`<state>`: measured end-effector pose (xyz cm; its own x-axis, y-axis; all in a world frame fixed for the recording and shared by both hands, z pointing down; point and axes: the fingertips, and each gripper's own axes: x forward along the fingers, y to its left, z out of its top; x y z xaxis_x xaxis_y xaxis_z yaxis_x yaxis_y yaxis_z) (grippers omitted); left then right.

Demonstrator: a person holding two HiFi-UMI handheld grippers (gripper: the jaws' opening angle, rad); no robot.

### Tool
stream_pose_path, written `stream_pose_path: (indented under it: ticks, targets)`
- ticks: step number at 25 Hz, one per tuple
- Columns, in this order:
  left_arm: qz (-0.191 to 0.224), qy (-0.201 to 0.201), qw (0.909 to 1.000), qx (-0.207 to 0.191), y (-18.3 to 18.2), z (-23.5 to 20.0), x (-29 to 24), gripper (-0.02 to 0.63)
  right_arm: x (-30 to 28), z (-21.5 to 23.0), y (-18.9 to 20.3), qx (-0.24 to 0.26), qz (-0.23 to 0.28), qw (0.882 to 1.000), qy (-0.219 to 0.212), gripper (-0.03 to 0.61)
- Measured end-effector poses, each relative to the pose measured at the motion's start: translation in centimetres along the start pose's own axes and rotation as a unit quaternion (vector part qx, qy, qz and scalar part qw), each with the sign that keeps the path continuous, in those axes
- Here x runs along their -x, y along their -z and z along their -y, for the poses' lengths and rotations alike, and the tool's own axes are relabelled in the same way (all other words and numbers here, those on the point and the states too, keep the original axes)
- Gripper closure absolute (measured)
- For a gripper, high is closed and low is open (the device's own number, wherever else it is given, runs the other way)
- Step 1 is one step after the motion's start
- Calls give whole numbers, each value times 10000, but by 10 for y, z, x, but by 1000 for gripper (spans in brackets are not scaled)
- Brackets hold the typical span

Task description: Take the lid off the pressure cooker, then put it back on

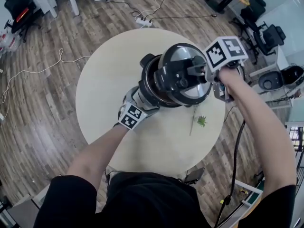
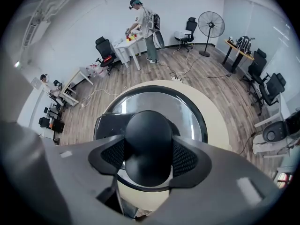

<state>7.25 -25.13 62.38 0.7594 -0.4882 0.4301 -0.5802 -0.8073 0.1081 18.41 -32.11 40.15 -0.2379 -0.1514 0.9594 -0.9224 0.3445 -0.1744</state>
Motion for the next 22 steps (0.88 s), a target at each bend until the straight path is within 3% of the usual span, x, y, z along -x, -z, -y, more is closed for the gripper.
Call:
stream_pose_path:
  ticks: [5,11,22]
  targets:
    - [44,12,10000,7,-3,-3,-1,23,-43,-35,-23,300,-188,9994,-51,293]
    - [178,19,9998,-9,2,-4,-4,22,-67,-41,-29,538,-434,9968,392,293]
    - [94,29,9999,38,3,-2,-5,22,-78,-29,-30,-78,-563,9963,646,293]
